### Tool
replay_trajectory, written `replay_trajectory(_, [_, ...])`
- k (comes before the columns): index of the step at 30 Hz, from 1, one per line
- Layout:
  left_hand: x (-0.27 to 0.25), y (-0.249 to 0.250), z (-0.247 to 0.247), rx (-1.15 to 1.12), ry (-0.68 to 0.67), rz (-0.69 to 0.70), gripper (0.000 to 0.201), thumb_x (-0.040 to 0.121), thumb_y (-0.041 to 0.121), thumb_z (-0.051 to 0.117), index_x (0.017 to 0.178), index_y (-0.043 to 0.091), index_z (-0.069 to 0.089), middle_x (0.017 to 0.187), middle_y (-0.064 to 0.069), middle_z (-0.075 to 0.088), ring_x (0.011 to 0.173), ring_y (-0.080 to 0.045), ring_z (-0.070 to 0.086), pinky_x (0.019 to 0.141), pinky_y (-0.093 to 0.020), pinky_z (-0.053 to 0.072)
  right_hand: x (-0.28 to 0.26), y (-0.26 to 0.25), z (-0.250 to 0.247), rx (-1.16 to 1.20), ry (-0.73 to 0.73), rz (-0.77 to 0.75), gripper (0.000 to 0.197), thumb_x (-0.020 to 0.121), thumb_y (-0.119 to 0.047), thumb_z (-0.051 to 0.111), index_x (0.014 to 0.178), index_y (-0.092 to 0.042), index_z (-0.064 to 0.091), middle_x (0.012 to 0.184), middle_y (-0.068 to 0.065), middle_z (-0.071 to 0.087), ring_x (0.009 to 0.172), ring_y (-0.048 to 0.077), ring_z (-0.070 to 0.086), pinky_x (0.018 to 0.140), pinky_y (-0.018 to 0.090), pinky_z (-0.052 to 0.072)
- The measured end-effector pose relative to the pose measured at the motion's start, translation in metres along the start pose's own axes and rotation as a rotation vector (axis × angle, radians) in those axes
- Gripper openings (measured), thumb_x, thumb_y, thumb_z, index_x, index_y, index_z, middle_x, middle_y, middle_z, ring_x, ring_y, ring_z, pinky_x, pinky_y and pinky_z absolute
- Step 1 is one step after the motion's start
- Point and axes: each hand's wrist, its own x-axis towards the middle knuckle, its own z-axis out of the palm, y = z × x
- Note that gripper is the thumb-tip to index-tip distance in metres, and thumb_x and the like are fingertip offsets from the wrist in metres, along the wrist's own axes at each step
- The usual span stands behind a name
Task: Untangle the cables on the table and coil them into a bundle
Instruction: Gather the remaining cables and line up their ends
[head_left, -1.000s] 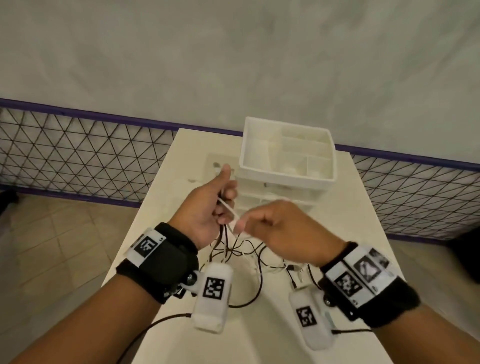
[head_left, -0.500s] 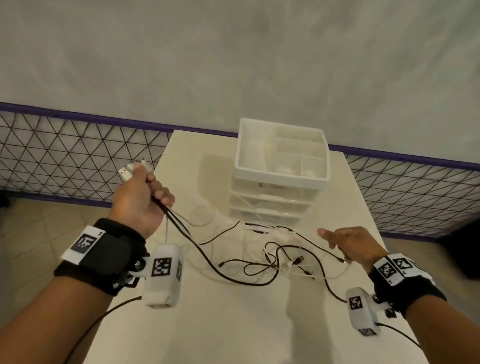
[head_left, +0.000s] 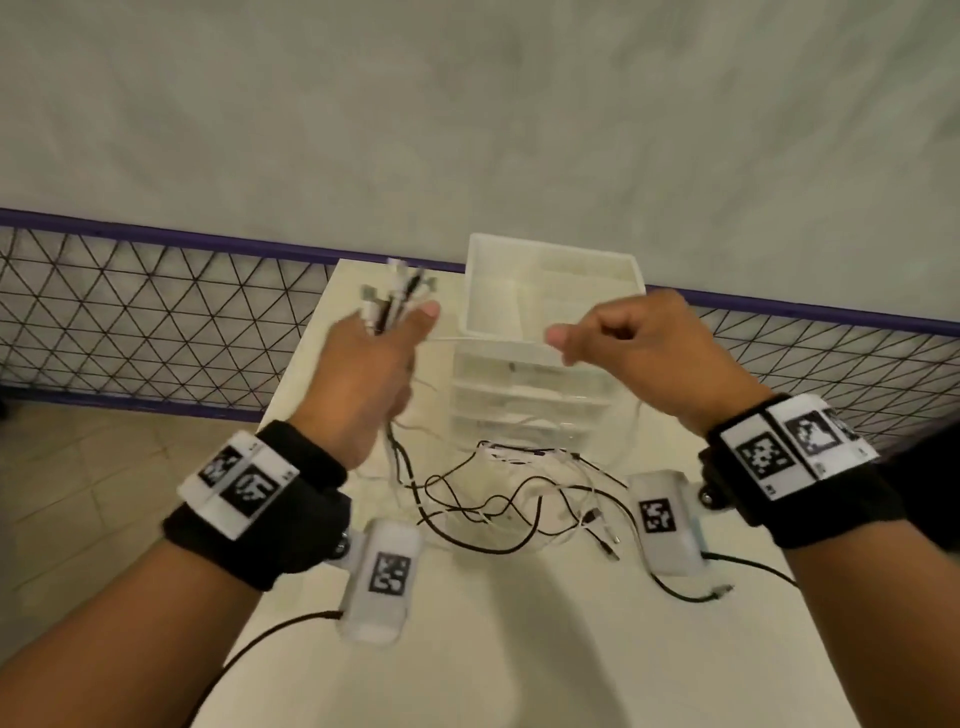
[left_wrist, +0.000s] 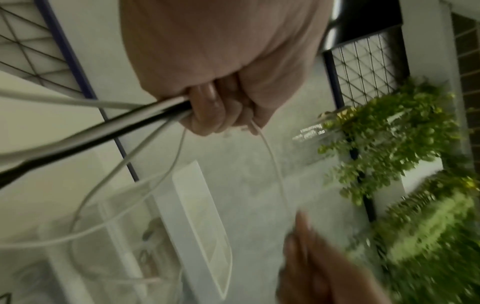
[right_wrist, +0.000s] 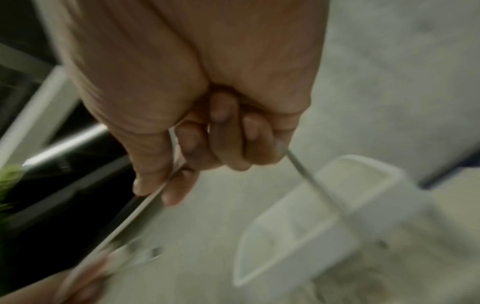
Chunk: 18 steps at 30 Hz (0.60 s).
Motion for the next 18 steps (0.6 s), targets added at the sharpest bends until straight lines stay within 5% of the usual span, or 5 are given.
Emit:
replay_trajectory(8, [0.021, -0.022, -0.043, -0.004, 0.154, -0.013, 0.035, 0.09, 0.018, 0.071, 0.068, 0.025, 0.043, 0.047, 0.011, 0.03, 0.037, -0.007, 0.02, 0.035, -0.02, 0.022, -0.033, 0.145, -0.012, 0.044, -0.125, 0.463, 0.053, 0.07, -0.061, 0.075, 0.068, -0.008, 0.075, 0.05, 0.001, 0.036, 0.049, 0.017, 0.026, 0.047, 0.024, 0.028])
replay_trajectory(10, [0.021, -0.034, -0.04, 0.105, 0.176, -0.024, 0.03, 0.091, 0.023, 0.07, 0.071, 0.022, 0.047, 0.054, 0.006, 0.038, 0.039, -0.009, 0.022, 0.038, -0.021, 0.024, -0.039, 0.169, -0.011, -0.007, -0.071, 0.493, 0.049, 0.073, -0.059, 0.075, 0.065, -0.012, 0.076, 0.051, 0.005, 0.037, 0.049, 0.019, 0.029, 0.05, 0.023, 0.032])
replay_trajectory(12, [0.021, -0.044, -0.035, 0.194, 0.192, -0.04, 0.017, 0.096, 0.031, 0.062, 0.082, 0.023, 0.055, 0.074, -0.001, 0.057, 0.045, -0.013, 0.026, 0.044, -0.024, 0.026, -0.041, 0.186, -0.015, -0.127, 0.06, 0.52, 0.04, 0.081, -0.053, 0.073, 0.062, -0.018, 0.076, 0.053, 0.012, 0.051, 0.053, 0.025, 0.049, 0.059, 0.026, 0.041])
replay_trajectory(15, [0.023, -0.052, -0.037, 0.218, 0.207, -0.107, 0.017, 0.099, 0.031, 0.056, 0.087, 0.02, 0.056, 0.083, -0.004, 0.056, 0.049, -0.016, 0.029, 0.047, -0.026, 0.027, -0.044, 0.23, -0.027, -0.468, 0.164, 0.738, 0.041, 0.093, -0.047, 0.055, 0.082, -0.014, 0.075, 0.085, 0.012, 0.072, 0.086, 0.033, 0.067, 0.074, 0.032, 0.049])
replay_trajectory(18, [0.026, -0.056, -0.04, 0.09, 0.169, -0.195, 0.017, 0.098, 0.015, 0.055, 0.082, 0.01, 0.053, 0.074, -0.005, 0.043, 0.045, -0.011, 0.03, 0.038, -0.023, 0.027, -0.054, 0.28, -0.024, -0.756, 0.016, 0.931, 0.05, 0.079, -0.043, 0.044, 0.109, -0.011, 0.068, 0.121, 0.013, 0.067, 0.109, 0.034, 0.062, 0.096, 0.04, 0.051])
